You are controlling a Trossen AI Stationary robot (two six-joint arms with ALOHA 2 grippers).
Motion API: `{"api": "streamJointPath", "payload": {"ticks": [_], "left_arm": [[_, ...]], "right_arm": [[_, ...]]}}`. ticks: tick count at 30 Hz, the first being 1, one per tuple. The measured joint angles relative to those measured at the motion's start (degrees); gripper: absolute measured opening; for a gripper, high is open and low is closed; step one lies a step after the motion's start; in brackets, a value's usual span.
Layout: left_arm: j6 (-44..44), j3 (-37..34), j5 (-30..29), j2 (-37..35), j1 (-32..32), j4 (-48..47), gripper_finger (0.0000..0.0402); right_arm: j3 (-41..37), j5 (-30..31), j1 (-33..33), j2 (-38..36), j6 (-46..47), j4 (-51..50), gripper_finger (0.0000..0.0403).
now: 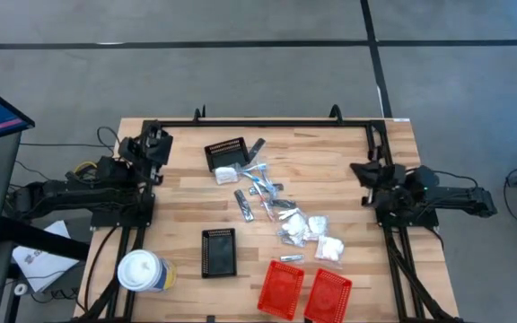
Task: Pick & Place Travel size toiletries
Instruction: Put the blue toothbrush into the top black bin
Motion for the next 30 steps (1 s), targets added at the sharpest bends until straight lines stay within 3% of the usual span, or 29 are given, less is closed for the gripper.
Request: {"api": "streamJointPath", "payload": {"ticks": [5, 10, 13, 16, 23, 27, 30], "left_arm": [[0.3, 0.0, 0.0, -0.1, 0.0, 0.3, 0.0002], [3.0, 0.6, -1.5, 0.0, 0.0, 6.6, 0.0002], [3.4, 1.4, 4.3, -0.1, 0.0, 7.3, 0.0002], [3.4, 1.4, 11.1, 1.1, 0.0, 6.3, 0.0002], [3.1, 5.5, 10.3, 8.1, 0.5, -0.1, 0.0002], [3.4, 12.7, 14.2, 11.9, 0.5, -18.8, 0.0002], [7.5, 18.1, 13.3, 13.5, 0.5, -35.1, 0.0002]], "right_arm": [[0.0, 0.0, -0.1, 0.0, -0.1, 10.5, 0.0], [0.3, -0.1, -0.2, 0.2, -7.2, 26.0, 0.0], [2.4, -0.6, -0.9, 4.8, -8.1, 27.5, 0.0], [5.0, -1.4, -2.2, 13.2, -7.3, 30.0, 0.0], [19.7, 0.0, -7.5, 44.8, -4.0, 34.9, 0.0], [29.9, 0.2, -9.4, 61.2, -1.1, 27.5, 0.0], [37.2, 0.4, -10.5, 68.0, 0.5, 21.5, 0.0]]}}
